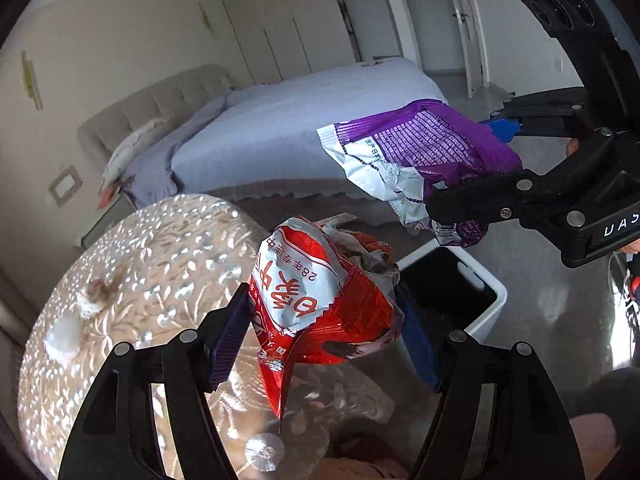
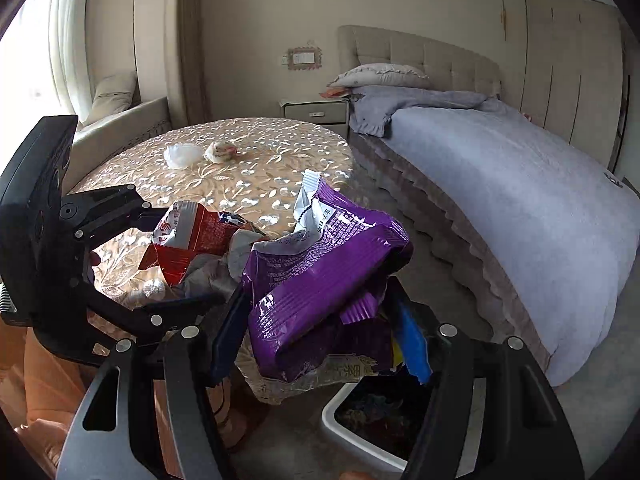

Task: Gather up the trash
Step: 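Carry the red wrapper and purple bag over the bin and open both tools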

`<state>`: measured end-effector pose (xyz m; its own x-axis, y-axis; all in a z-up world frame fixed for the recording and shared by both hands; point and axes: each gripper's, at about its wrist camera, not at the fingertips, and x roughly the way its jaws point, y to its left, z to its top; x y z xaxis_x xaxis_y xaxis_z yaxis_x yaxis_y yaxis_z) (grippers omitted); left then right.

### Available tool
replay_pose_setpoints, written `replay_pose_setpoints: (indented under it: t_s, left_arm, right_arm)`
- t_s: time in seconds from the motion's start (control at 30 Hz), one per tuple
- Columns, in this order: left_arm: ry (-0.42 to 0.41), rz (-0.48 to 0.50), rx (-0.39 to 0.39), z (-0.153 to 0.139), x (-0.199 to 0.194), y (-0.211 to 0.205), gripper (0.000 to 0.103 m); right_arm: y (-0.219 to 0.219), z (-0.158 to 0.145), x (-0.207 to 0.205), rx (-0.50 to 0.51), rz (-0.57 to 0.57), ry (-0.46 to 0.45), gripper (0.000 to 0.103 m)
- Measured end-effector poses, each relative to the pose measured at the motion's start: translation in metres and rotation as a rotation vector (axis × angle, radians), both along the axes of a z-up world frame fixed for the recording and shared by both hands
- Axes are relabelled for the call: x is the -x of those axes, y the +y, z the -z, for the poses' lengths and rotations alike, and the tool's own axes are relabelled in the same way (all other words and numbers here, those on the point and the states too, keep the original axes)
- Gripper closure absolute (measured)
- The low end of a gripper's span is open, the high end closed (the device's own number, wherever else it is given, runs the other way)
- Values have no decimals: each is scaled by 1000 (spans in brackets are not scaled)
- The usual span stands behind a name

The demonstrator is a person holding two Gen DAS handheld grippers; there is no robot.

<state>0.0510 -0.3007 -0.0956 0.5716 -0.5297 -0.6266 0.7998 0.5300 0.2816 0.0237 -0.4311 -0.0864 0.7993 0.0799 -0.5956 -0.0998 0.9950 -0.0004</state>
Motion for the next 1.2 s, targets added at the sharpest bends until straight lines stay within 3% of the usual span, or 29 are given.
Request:
replay_pose_setpoints:
  t_s: [0.27,0.43,0.7,0.9,0.93,0.97,1.2]
  left_arm:
    - [48,193,-72,50,4,-77,34]
    - [104,248,-131,88,-5,-110,34]
    - [189,404,-191,151,-16,-145,34]
    - [221,459,-251,180,-25,-156,31]
    - [241,469,-253,183,-27,-160,20]
    - [256,472,-260,187,-30,-161,5]
    - [253,512,-314,196,-34,-160,5]
  right_arm:
    - [-59,51,3,-2,47,110,35]
    - [-93,85,-11,-30,49,192,35]
    - [-130,148,-25,8,-47,296,35]
    - [-141,186,-39,47,-124,386,35]
    - [-141,191,-40,40,-165,414,28]
    - [-142,197,-44,41,-201,448,4]
    - [-140,217,-48,92,-298,524,4]
